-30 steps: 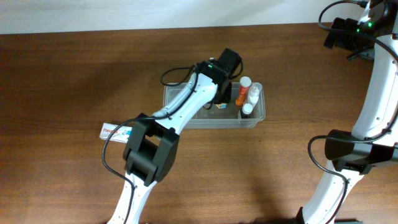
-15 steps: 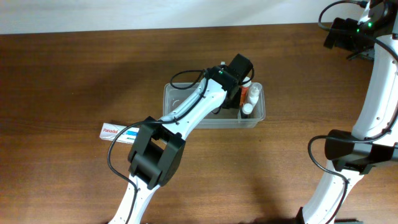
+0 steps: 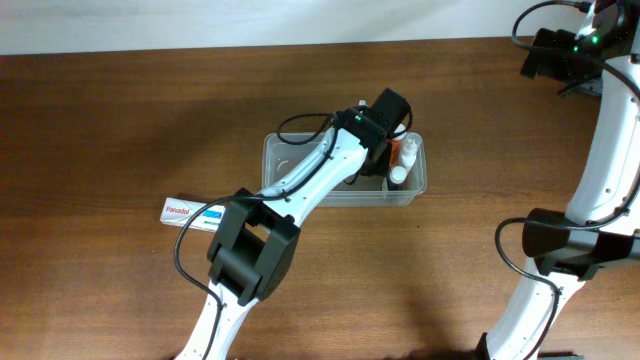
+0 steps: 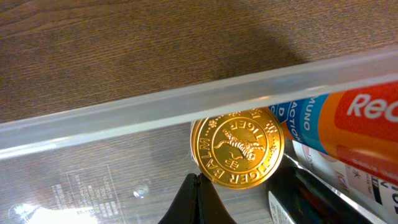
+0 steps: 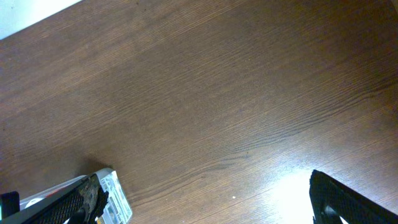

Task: Pack container
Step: 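Push the jar against the tube and open the left gripper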

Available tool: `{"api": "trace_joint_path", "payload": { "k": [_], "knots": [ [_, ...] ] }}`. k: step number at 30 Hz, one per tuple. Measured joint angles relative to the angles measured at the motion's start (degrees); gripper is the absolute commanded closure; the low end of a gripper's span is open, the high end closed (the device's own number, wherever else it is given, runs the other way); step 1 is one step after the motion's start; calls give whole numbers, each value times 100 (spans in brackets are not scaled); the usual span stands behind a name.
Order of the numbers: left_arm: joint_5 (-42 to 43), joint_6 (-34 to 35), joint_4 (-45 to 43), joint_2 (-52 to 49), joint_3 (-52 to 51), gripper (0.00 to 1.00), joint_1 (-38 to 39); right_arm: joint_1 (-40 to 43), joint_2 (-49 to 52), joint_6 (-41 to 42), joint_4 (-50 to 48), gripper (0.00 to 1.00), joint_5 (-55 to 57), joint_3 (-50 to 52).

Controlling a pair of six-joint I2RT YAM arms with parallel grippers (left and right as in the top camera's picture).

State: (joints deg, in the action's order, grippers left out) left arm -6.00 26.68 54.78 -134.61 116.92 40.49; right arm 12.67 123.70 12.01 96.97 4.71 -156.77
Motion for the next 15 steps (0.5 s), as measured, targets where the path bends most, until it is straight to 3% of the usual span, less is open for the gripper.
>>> {"api": "trace_joint_path", "payload": {
  "k": [9, 15],
  "knots": [
    [-2, -74, 7, 0, 0, 71, 0, 0, 0, 0, 0, 2, 0, 0],
    [7, -79, 177, 2, 0, 67, -96, 0, 0, 7, 0, 2, 2, 0]
  ]
}}
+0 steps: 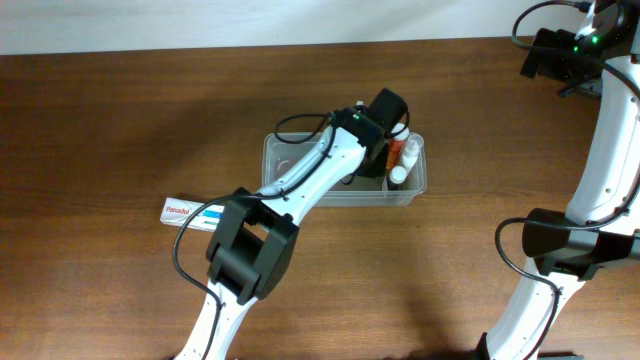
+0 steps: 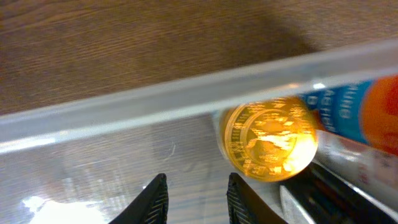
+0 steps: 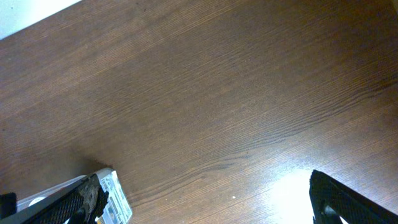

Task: Pack container
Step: 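Push the jar against the tube and open the left gripper, then withdraw the left gripper and move it to the Panadol box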

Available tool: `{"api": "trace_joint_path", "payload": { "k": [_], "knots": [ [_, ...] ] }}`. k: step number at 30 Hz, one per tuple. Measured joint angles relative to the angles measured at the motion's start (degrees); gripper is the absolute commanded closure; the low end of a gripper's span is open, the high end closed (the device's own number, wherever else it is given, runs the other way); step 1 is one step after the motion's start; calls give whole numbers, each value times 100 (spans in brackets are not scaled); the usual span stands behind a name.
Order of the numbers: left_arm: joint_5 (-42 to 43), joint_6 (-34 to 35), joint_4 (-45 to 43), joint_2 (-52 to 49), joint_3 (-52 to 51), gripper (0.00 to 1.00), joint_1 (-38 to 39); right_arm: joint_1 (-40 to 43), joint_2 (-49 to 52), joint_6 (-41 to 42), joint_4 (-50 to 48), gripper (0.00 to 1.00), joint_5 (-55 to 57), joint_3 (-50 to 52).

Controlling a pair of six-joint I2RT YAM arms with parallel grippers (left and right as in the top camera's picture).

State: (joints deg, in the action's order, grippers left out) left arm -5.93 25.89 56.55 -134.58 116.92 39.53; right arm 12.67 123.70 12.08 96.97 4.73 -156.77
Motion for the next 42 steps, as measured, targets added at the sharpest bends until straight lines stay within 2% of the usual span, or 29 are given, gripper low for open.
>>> {"api": "trace_joint_path", "payload": {
  "k": [7, 17, 22, 26, 30, 32, 38, 42],
  "knots": [
    [9, -15, 129, 245, 0, 61, -337, 0, 0, -4, 0, 2, -2, 0],
    [-291, -164, 953, 1513, 0, 29, -988, 0, 0, -4, 0, 2, -2, 0],
    [-546, -166, 1519, 2122, 28, 25, -1482, 0, 0, -4, 0, 2, -2, 0],
    [-636, -92, 2212, 2284, 81, 15, -1818, 0, 0, 0, 0, 2, -2, 0],
    [-656, 210, 2518, 2282, -55, 3, -2133, 0, 0, -4, 0, 2, -2, 0],
    [-656, 428, 2514, 2282, -164, 1, -2293, 0, 0, -2, 0, 2, -2, 0],
    [-640, 1375, 2424, 2282, -739, 1, -2778, 0, 0, -4, 2, 2, -2, 0],
    [-444, 1932, 2050, 2282, -1252, 1, -3130, 0, 0, -4, 0, 2, -2, 0]
  ]
}}
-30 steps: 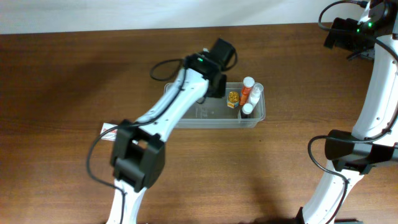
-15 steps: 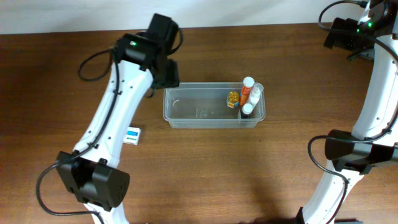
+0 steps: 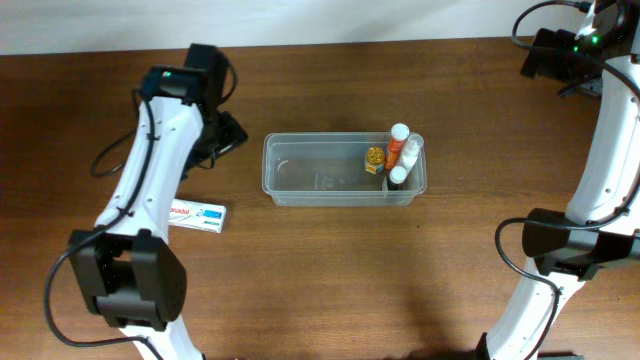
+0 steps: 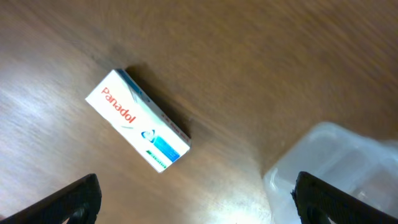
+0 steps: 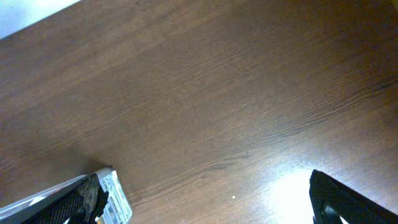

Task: Pack container
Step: 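Withdraw the left gripper and move it to the Panadol box, then grasp the white Panadol box with the left gripper and lift it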

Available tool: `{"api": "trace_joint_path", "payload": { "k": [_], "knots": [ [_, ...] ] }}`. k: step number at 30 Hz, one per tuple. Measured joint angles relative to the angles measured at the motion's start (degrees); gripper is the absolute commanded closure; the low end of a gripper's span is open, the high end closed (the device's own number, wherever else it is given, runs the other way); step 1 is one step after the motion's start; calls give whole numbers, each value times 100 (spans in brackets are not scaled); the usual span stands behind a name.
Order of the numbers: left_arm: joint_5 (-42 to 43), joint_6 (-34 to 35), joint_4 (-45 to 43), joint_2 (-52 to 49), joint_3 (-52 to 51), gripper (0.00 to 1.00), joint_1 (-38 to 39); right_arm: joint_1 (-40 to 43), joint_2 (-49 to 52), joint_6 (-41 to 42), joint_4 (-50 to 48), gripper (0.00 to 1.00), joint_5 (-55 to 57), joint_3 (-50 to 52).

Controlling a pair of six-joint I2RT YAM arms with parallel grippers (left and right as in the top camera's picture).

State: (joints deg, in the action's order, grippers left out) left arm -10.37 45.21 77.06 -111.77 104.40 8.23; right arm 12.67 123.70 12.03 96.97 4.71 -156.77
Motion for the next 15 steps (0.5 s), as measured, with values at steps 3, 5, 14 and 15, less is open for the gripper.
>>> {"api": "trace_joint_path", "payload": {
  "k": [3, 5, 14, 15],
  "knots": [
    [402, 229, -546, 0, -566, 1, -310, 0, 0, 0, 0, 2, 2, 0],
    [669, 293, -874, 0, -918, 1, -485, 0, 0, 2, 0, 2, 0, 0],
    [1360, 391, -1353, -20, -2107, 1, -1123, 0, 0, 2, 0, 2, 0, 0],
    [1364, 387, -1364, -20, -2138, 1, -1147, 0, 0, 0, 0, 2, 0, 0]
  ]
}}
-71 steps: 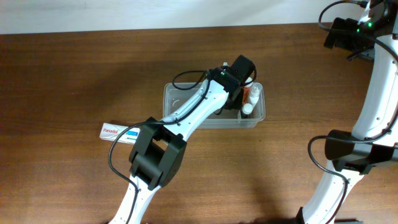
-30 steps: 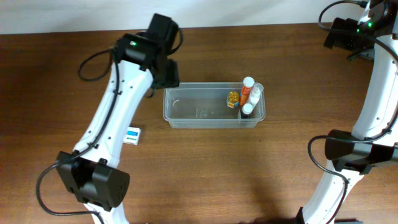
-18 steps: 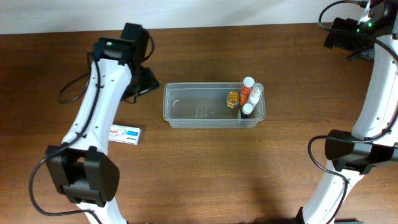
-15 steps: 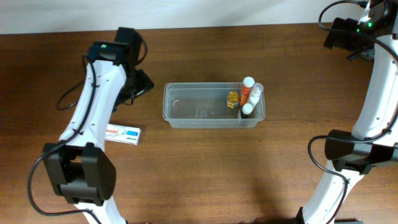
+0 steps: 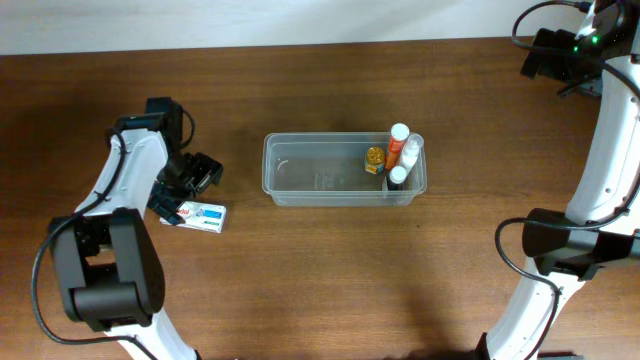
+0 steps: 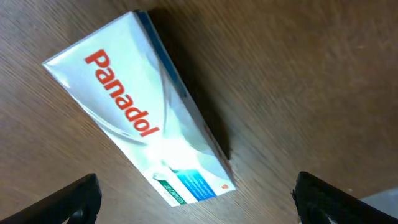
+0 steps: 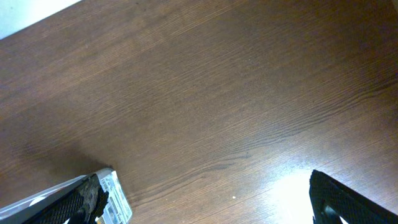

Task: Pack container
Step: 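Grasp the white Panadol box with the left gripper and lift it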

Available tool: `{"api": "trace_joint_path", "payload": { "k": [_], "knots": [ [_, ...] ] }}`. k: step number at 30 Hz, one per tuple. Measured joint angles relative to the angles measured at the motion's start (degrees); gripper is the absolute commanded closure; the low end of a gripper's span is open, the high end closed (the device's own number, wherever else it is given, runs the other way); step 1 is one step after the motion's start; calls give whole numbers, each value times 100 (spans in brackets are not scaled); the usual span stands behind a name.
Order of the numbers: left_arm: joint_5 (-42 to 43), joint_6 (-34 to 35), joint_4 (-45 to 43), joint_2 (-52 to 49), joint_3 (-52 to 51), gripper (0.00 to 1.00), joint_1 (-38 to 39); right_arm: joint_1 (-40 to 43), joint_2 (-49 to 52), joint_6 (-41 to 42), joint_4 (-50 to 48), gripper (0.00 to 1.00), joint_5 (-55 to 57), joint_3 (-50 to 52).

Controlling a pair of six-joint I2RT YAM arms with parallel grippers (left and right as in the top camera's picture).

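Observation:
A clear plastic container (image 5: 300, 190) stands mid-table; at its right end sit a gold tin (image 5: 375, 156) and bottles (image 5: 399, 150). A white Panadol box (image 5: 204, 215) (image 6: 140, 124) lies flat on the wood left of the container. My left gripper (image 5: 180, 192) (image 6: 196, 202) hovers just above the box, open wide, one finger on each side of it in the left wrist view. My right gripper (image 7: 205, 199) is held high at the far right corner, open, over bare table.
The right arm's base (image 5: 565, 245) stands at the table's right edge. A corner of the container (image 6: 385, 202) shows at the left wrist view's right edge. Bare wood lies around the box.
My left gripper moved from behind the box, near the table's far left, down close over the Panadol box, which now fills much of the left wrist view. The right arm stayed still.
My left gripper was inside the container's right end, next to the gold tin. Soon after it stood open with the tin left beside the bottles. It then was away over the far left of the table, and now hangs open over the Panadol box.

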State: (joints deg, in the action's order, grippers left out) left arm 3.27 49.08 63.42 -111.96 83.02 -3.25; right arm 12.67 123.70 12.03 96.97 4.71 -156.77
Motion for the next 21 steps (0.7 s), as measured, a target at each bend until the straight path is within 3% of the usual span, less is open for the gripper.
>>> {"api": "trace_joint_path", "payload": {
  "k": [21],
  "knots": [
    [-26, -22, -745, 0, -772, 1, -258, 0, 0, -2, 0, 2, 2, 0]
  ]
}}
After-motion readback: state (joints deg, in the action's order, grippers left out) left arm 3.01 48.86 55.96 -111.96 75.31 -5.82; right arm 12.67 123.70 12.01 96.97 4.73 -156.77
